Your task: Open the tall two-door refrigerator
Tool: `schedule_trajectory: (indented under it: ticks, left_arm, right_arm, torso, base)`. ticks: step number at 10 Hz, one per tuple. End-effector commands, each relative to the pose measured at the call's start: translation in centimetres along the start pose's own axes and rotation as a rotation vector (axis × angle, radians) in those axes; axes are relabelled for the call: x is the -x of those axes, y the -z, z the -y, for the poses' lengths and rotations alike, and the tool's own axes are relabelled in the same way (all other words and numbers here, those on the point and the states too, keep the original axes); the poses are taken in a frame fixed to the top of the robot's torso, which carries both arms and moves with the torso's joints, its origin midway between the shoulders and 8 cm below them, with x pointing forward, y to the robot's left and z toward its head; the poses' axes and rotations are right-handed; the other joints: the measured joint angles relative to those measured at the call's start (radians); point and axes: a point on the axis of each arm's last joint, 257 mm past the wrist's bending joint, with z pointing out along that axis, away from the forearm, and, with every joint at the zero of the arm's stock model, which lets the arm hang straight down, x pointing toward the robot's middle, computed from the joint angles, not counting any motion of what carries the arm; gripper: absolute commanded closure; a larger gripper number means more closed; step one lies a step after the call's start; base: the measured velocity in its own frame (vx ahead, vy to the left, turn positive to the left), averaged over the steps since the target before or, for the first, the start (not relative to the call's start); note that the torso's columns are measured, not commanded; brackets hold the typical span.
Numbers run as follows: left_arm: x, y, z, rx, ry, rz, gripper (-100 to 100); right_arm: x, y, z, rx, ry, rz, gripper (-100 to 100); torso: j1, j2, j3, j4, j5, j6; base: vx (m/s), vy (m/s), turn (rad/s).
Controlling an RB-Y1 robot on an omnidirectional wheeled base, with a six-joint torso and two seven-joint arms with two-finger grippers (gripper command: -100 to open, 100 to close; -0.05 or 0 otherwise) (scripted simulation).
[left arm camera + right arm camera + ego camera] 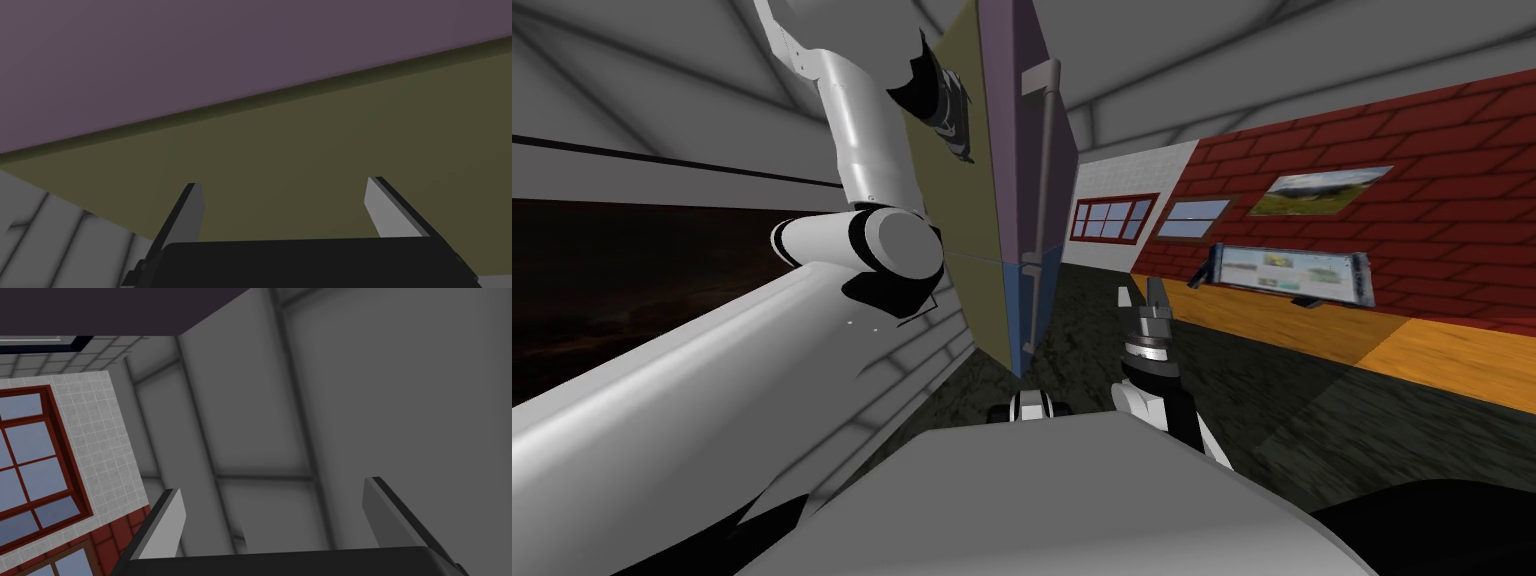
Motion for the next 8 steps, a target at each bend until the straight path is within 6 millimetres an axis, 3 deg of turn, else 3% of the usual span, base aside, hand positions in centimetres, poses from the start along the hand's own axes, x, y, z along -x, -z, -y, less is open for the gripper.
schedule_trajectory:
  ticks: [1,5,8]
  left_arm:
    - [-2.8,0.9,1.3,0.033,-0.006,-0.071,-100]
    - [-4.1,3.5,3.6,0.073,-0.02,-0.119,-100]
    - [-4.7,6.4,7.0,0.05,-0.033,-0.14,-100]
  right_arm:
    - [0.0,0.0,0.0,0.0,0.0,0.0,0]
    - [0.0,0.0,0.0,0.0,0.0,0.0,0]
    - [0.0,0.0,0.0,0.0,0.0,0.0,0]
  torso:
    - [-0.001,-0.001,-0.001,0.001,-0.001,-0.001]
    - [-0.001,-0.001,-0.002,-0.001,-0.001,-0.004]
    - [0.017,-0.007,-0.007,-0.003,0.01,-0.014]
  base:
    - [0.029,-0.042,0.006]
    - [0.026,-0.051,0.015]
    - [0.009,-0.051,-0.019]
